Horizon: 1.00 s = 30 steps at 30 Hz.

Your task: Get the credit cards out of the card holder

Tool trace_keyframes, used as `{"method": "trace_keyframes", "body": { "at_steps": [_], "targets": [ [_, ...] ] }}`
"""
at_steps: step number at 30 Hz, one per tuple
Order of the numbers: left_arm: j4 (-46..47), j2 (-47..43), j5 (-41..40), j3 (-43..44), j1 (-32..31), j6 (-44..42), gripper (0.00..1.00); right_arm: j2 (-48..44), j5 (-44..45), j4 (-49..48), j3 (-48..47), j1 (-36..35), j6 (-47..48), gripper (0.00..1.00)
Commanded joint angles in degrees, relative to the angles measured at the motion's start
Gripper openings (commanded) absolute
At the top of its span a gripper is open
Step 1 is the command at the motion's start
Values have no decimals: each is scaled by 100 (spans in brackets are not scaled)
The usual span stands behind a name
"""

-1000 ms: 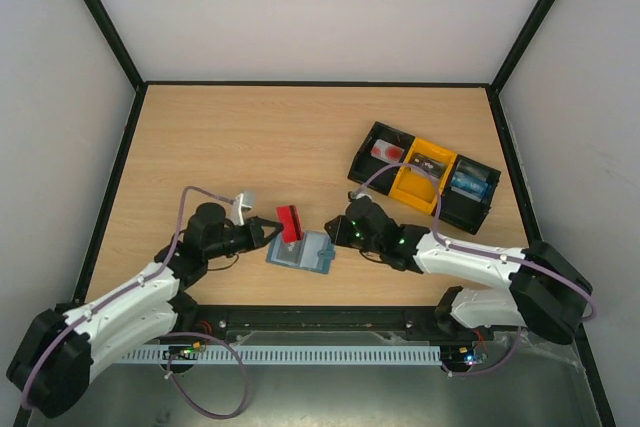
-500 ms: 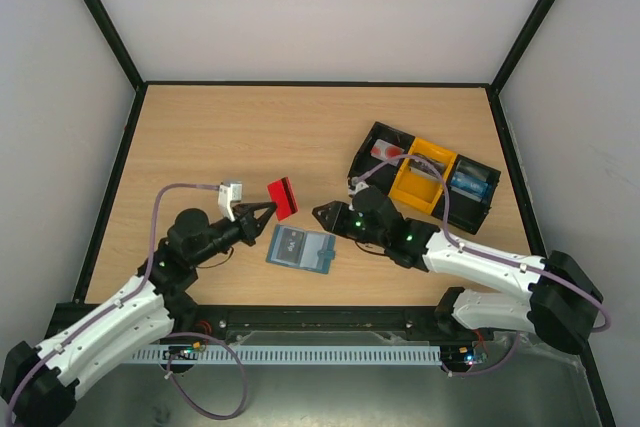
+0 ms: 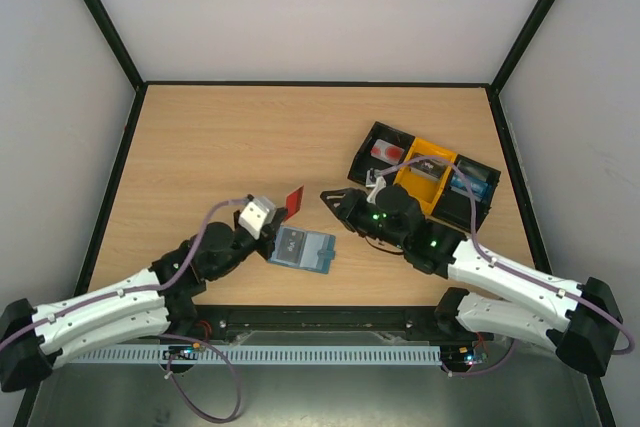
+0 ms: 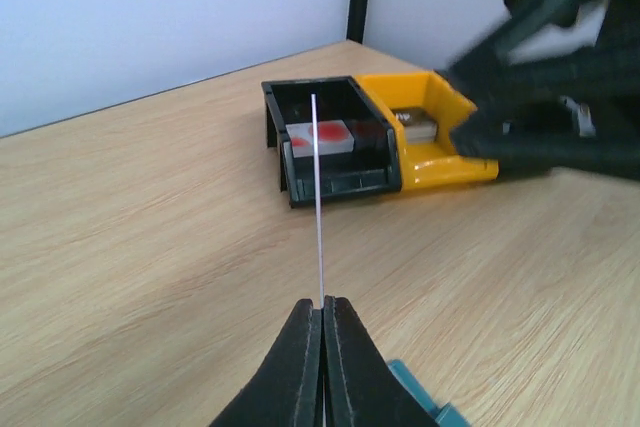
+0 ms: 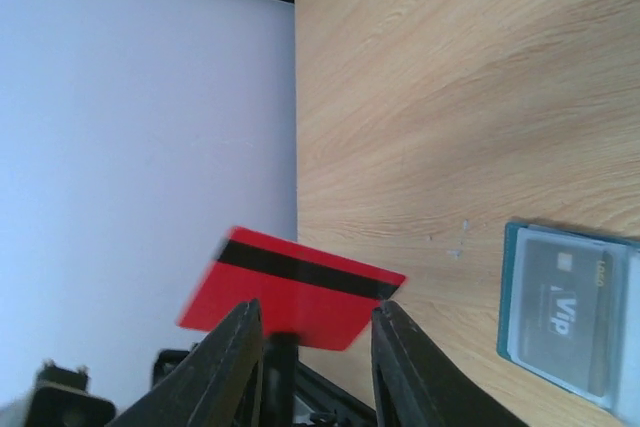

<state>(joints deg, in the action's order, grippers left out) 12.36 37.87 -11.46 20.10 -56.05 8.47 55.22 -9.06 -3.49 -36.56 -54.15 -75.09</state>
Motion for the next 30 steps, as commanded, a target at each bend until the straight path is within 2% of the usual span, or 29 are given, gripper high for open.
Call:
{"method": "trace_keyframes", "body": {
  "at_steps": [1,5,11,22,30],
  "targets": [
    [195,223,-1292,59,-709,-965,3,-84,295,410,-384,-30,-319,32],
    [345,515,-1768,65,-1237,-1328,3,153,37,473,-588,-32,-412,32],
    [519,725,-2044,50,-1551,-1533,3,514,-431,344,-663,-29,-482,32],
    [696,1118,-2283,94,-1777,-1822,3,633,-630,7,-416,-34,-515,31],
    [669,1175,-2395,84,-1803,-1911,3,736,-581,138,-288,-30,-403,29]
  ]
}}
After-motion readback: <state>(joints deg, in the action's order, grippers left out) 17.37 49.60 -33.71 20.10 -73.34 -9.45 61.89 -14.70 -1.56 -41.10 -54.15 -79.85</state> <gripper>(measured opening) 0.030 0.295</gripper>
